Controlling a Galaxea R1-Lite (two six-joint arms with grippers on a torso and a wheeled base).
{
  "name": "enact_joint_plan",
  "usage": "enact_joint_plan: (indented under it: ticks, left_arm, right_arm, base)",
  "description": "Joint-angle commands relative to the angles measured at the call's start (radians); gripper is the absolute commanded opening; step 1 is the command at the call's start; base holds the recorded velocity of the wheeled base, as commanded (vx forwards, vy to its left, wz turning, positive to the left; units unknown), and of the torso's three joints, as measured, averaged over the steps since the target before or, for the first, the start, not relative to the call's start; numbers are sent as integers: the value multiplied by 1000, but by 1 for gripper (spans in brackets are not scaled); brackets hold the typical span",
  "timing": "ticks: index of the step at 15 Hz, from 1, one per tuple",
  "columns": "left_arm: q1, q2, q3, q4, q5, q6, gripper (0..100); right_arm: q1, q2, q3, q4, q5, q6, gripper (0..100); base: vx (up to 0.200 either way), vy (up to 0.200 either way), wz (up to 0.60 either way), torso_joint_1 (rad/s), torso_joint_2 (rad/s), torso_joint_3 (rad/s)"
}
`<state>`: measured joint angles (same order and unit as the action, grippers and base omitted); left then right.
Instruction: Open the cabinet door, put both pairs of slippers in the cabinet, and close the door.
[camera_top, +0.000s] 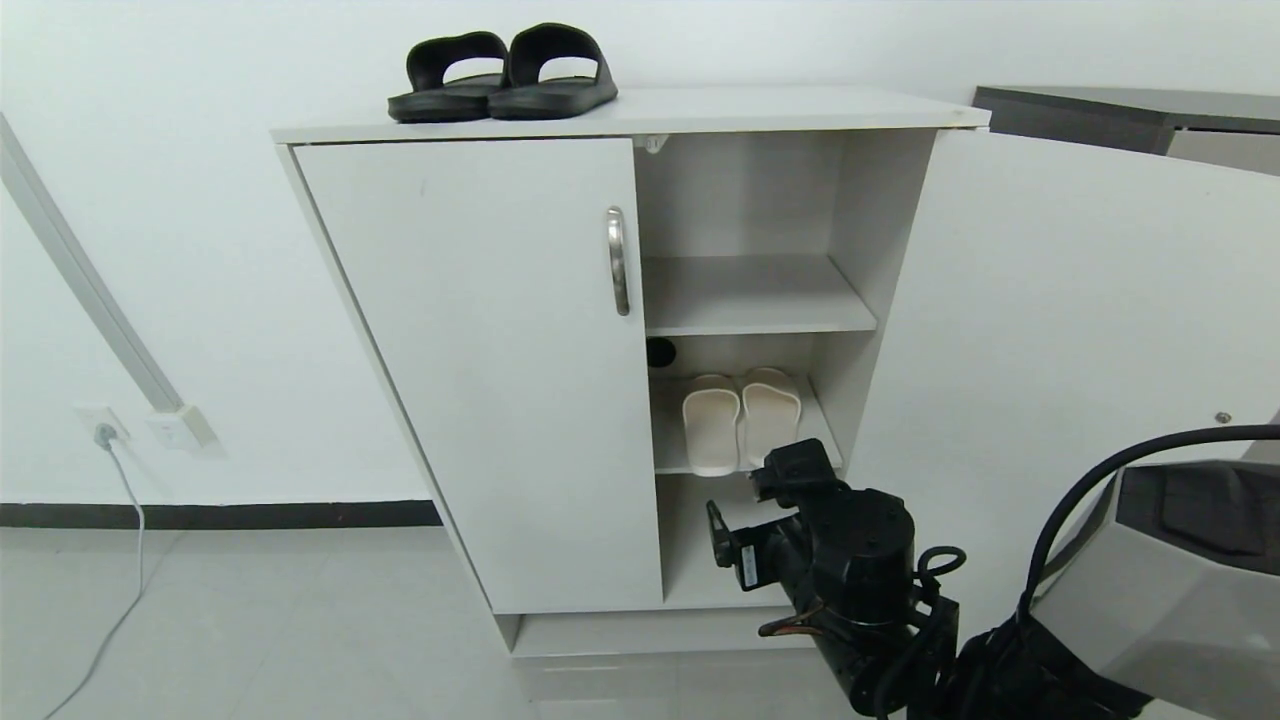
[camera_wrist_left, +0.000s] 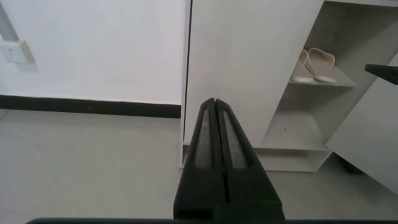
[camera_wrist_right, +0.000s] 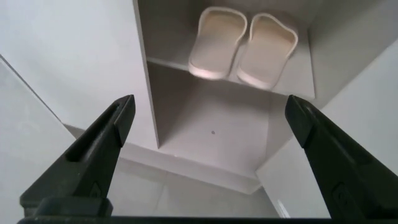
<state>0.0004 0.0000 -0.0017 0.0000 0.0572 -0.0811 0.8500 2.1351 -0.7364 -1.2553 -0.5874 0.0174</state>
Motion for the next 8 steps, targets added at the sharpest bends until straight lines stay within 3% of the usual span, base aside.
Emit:
enact_joint_plan:
  ticks: [1,8]
  left_arm:
    - [0,2,0,0,1,0,0]
    - [0,2,0,0,1,0,0]
  right_arm:
    - [-2,6,0,2,0,-1,100]
    - [-14,5,-1,2,0,10,100]
  base:
    - [0,200,0,12,2,2]
    - [0,200,0,3,2,2]
